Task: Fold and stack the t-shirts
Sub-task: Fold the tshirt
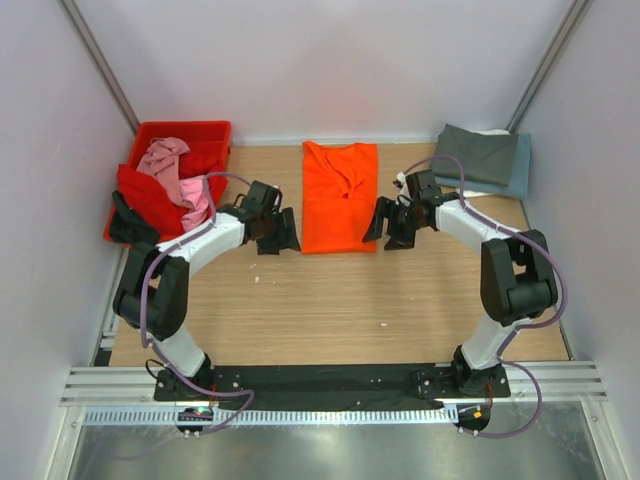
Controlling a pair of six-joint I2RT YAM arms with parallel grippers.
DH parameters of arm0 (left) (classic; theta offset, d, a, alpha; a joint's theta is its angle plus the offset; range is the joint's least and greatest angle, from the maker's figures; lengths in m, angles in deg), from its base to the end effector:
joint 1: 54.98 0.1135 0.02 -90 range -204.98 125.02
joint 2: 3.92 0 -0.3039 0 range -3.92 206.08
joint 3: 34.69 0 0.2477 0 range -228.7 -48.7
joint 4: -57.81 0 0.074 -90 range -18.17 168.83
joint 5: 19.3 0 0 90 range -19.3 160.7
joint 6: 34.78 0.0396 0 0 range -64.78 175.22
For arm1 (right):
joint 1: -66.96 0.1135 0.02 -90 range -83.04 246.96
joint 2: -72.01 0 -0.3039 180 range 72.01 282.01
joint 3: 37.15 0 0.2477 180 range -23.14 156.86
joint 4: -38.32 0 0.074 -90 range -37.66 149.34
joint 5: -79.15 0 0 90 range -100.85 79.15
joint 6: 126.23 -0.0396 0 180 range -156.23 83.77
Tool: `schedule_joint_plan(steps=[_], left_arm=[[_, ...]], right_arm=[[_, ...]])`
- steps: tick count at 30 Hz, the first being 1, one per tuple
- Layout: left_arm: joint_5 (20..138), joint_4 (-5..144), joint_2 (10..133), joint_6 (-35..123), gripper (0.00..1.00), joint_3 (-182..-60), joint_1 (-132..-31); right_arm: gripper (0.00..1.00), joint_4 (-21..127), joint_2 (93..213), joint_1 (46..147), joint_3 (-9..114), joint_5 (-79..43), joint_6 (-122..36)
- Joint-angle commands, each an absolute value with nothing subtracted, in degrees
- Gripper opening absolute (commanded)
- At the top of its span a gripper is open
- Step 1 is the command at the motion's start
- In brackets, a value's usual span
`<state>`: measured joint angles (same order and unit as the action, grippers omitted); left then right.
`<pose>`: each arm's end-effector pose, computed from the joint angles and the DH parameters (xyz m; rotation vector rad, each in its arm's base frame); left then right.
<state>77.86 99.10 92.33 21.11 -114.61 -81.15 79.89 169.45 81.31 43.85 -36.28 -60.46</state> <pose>0.3133 -0.1594 0.2503 -0.1362 2.6611 -0.5325 0.3398 0.1045 0.2516 0.0573 2.6492 0.8135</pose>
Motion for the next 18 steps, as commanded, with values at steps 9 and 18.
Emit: schedule_joint_plan(steps=[9,18], left_arm=[[86.0,80.5,95.1,15.9,0.61,-107.6,-79.3],[87.0,76.1,98.6,13.8,0.56,-105.8,-79.3]], right_arm=[[0.72,73.4,173.7,81.1,38.7,-37.6,-60.1],[0.68,69.4,177.2,80.6,35.8,-37.7,-60.6]])
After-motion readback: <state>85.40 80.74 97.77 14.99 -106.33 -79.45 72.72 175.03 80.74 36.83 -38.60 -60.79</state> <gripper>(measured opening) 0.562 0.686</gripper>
